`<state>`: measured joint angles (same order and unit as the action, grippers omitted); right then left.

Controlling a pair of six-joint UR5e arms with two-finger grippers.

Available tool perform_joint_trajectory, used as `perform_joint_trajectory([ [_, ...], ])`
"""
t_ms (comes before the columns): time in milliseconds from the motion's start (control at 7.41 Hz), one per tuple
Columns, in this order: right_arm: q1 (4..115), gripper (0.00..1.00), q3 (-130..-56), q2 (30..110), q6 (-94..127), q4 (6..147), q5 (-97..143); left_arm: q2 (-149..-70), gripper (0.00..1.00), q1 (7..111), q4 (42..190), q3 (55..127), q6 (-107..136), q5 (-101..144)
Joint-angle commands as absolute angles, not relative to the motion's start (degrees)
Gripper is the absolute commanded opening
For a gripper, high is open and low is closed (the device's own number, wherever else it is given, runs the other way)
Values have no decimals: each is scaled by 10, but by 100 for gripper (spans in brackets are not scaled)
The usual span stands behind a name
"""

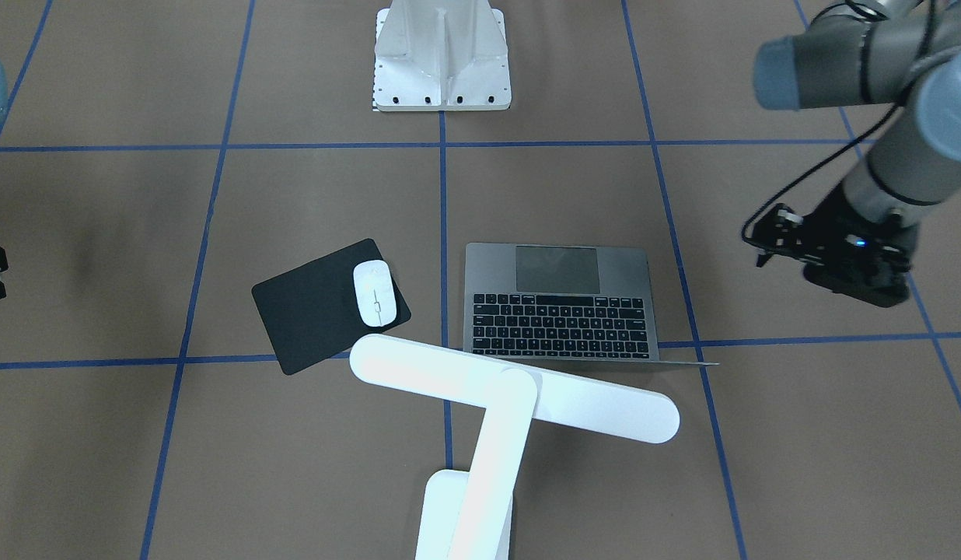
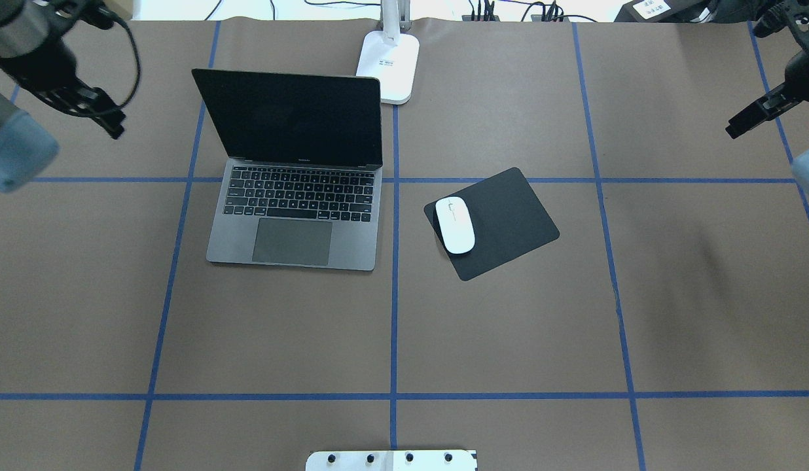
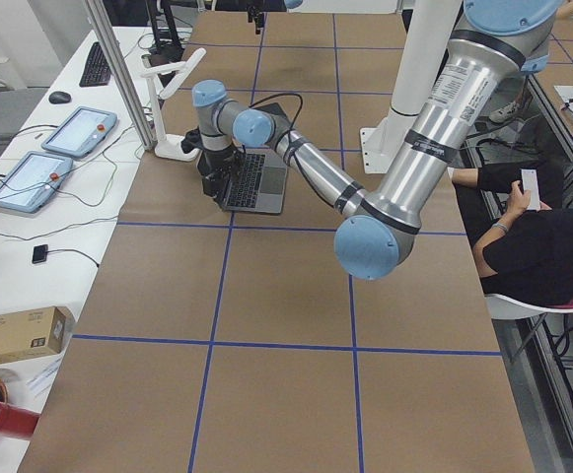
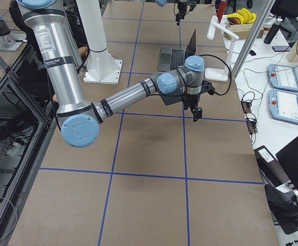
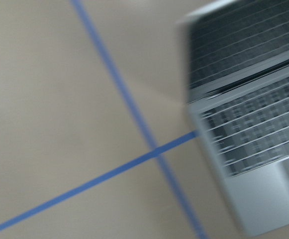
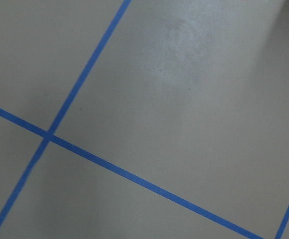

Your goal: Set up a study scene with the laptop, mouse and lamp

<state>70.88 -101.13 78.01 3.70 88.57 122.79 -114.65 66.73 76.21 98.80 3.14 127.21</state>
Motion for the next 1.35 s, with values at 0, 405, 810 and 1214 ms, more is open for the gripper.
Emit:
perform_joint_trajectory([
  [0,790,100,-983,830,39,865,1307,-1115,99,779,764,910,-101,1316],
  [405,865,100,-976,917,36,865,1361,-1017,100,834,830,893,-132,1316],
  [810,889,100,-983,933,35,867,1354,-931,100,846,911,894,-125,1323],
  [1214,891,100,-984,931,35,877,1354,-920,100,853,913,892,-126,1346],
])
